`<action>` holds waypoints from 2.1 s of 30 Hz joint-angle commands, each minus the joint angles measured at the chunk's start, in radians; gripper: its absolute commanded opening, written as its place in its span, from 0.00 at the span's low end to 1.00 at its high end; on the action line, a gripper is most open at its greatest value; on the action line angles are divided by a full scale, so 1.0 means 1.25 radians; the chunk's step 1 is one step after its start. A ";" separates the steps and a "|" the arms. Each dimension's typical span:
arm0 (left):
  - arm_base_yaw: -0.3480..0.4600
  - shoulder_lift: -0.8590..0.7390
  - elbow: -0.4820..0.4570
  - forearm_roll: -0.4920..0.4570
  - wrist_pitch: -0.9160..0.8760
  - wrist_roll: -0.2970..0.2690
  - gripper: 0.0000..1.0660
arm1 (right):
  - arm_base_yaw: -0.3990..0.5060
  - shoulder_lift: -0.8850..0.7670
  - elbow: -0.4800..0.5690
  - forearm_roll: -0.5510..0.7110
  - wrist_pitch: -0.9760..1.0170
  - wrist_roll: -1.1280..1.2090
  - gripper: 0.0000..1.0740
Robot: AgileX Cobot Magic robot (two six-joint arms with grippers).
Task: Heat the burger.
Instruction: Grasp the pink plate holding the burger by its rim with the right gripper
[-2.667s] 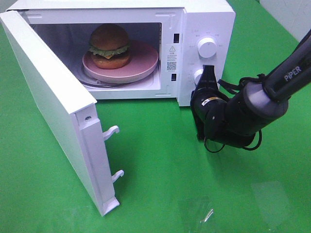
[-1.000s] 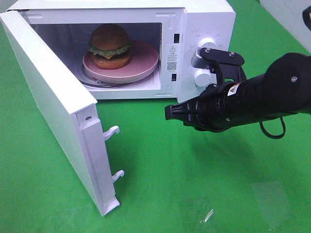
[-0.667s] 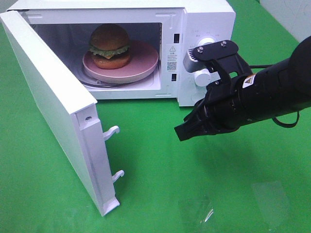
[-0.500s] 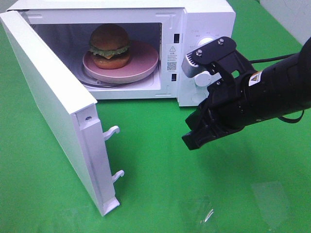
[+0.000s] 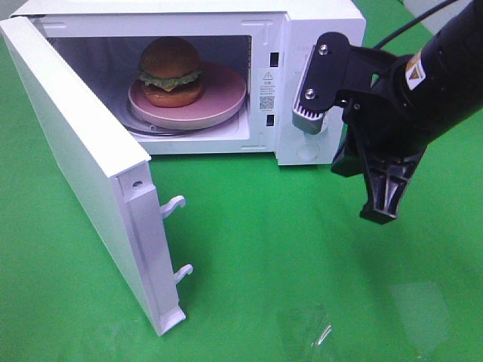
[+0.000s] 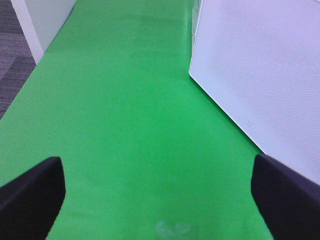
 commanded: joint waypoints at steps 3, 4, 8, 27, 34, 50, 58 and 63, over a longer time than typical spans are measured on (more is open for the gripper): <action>0.002 -0.003 0.001 -0.002 -0.011 0.000 0.89 | -0.003 -0.005 -0.056 -0.071 0.040 -0.090 0.05; 0.002 -0.003 0.001 -0.002 -0.011 0.000 0.89 | -0.003 -0.005 -0.075 -0.088 0.039 -0.130 0.08; 0.002 -0.003 0.001 -0.002 -0.011 0.000 0.89 | -0.003 -0.005 -0.090 -0.114 0.035 -0.202 0.15; 0.002 -0.003 0.001 -0.002 -0.011 0.000 0.89 | 0.000 0.031 -0.092 -0.234 -0.130 -0.247 0.85; 0.002 -0.003 0.001 -0.002 -0.011 0.000 0.89 | 0.040 0.081 -0.092 -0.255 -0.179 -0.210 0.84; 0.002 -0.003 0.001 -0.002 -0.011 0.000 0.89 | 0.055 0.210 -0.185 -0.278 -0.224 -0.162 0.82; 0.002 -0.003 0.001 -0.002 -0.011 0.000 0.89 | 0.067 0.256 -0.216 -0.286 -0.254 -0.162 0.82; 0.002 -0.003 0.001 -0.002 -0.011 0.000 0.89 | 0.074 0.291 -0.242 -0.297 -0.263 -0.151 0.81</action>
